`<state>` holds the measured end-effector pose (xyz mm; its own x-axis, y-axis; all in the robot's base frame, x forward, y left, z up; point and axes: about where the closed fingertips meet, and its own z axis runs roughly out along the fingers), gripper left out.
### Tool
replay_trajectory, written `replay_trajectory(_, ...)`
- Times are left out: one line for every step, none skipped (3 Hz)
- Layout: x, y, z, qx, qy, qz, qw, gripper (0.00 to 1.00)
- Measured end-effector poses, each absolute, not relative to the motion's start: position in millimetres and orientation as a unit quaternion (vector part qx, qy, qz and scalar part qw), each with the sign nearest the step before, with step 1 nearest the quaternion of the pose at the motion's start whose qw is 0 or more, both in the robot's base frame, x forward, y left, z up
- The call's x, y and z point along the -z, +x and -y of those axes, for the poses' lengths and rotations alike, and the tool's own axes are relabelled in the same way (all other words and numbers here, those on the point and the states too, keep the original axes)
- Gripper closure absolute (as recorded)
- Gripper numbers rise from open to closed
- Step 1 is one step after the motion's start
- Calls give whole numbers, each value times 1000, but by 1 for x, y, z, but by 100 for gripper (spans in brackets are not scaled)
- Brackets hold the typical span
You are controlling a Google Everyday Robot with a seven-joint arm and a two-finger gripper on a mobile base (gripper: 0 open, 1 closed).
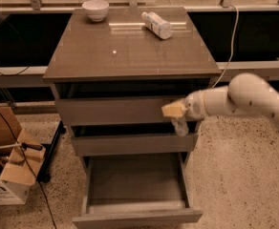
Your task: Pick redbull can from bottom drawer and place on counter
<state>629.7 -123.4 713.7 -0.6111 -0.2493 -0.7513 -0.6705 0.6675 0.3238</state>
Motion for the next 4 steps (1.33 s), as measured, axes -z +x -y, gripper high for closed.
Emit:
replay_trajectory(-822, 665, 130, -226, -308, -838, 390, 100)
replay_trajectory(-838, 673, 129, -220, -310, -833, 402, 100)
replay_trajectory(-837, 673, 129, -221, -311, -833, 401, 100)
replay_trajectory(-841, 673, 124, -214, -313, -832, 405, 100)
